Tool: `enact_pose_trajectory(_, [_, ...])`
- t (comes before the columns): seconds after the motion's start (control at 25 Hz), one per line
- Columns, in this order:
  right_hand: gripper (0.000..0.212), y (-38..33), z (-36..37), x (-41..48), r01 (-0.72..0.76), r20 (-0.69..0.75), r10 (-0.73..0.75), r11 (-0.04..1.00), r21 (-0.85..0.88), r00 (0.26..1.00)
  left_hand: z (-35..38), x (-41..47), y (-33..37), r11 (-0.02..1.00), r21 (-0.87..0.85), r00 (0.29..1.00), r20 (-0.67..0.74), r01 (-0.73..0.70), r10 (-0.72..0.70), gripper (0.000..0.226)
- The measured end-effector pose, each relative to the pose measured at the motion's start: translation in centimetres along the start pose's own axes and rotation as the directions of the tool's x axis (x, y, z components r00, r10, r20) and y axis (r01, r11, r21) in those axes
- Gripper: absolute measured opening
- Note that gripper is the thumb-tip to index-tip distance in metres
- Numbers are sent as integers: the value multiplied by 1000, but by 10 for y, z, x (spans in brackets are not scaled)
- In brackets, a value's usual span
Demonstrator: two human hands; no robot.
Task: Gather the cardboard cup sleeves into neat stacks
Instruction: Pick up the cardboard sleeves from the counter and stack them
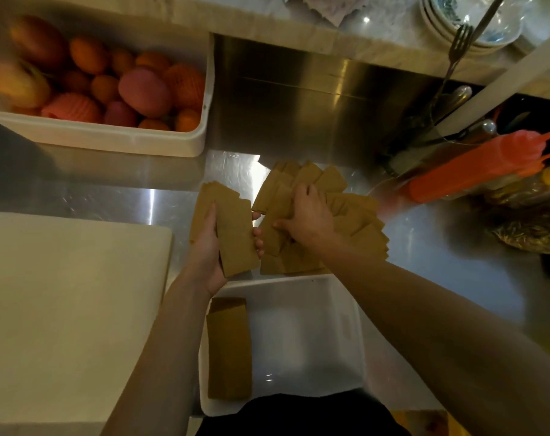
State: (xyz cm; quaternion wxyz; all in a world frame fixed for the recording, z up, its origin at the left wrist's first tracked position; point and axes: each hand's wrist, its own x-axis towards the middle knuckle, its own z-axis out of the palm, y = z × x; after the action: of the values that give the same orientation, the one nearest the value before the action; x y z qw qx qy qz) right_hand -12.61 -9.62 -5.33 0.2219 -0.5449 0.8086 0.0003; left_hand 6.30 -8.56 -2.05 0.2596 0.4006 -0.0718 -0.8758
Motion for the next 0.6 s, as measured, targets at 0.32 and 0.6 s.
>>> enact_pose_trajectory(0.32, [19, 23, -67, -9, -111, 232, -64, 737, 667, 971, 0, -1, 1, 1000, 10, 1000, 2, -18, 18, 75])
enact_pose_trajectory(0.6, [68, 16, -50, 21, -36, 266, -39, 962, 271, 963, 1, 0, -1, 999, 48, 1000, -20, -22, 23, 75])
